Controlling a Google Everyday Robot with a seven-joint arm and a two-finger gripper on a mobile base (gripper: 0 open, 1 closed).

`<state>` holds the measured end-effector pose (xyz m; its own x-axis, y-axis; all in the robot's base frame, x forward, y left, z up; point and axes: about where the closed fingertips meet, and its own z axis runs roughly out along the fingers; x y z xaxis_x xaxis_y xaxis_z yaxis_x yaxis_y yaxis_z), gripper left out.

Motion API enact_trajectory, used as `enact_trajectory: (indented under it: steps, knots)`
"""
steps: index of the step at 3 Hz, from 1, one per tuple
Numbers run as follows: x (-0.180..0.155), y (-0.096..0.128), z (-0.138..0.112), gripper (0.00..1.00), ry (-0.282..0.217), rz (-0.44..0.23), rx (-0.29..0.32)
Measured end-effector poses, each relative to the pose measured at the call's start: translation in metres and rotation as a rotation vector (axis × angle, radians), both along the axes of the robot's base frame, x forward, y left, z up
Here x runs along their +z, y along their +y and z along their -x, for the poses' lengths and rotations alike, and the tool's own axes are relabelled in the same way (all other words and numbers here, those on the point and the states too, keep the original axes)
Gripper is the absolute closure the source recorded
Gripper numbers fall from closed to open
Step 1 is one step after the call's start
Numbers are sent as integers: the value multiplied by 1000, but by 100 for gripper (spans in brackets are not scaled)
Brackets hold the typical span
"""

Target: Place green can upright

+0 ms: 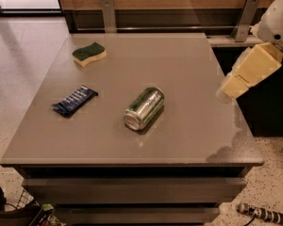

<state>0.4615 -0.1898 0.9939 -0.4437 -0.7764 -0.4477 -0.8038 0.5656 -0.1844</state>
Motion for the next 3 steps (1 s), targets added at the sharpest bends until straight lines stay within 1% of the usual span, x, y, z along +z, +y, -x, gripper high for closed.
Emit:
enact_trajectory:
  steps: [1, 2, 3]
  knots:
    - [-11, 28, -12, 0, 4, -187, -208]
    - [-25, 39, -33, 0, 28, -203, -367]
    - [-37, 37, -50, 0, 75, -218, -555]
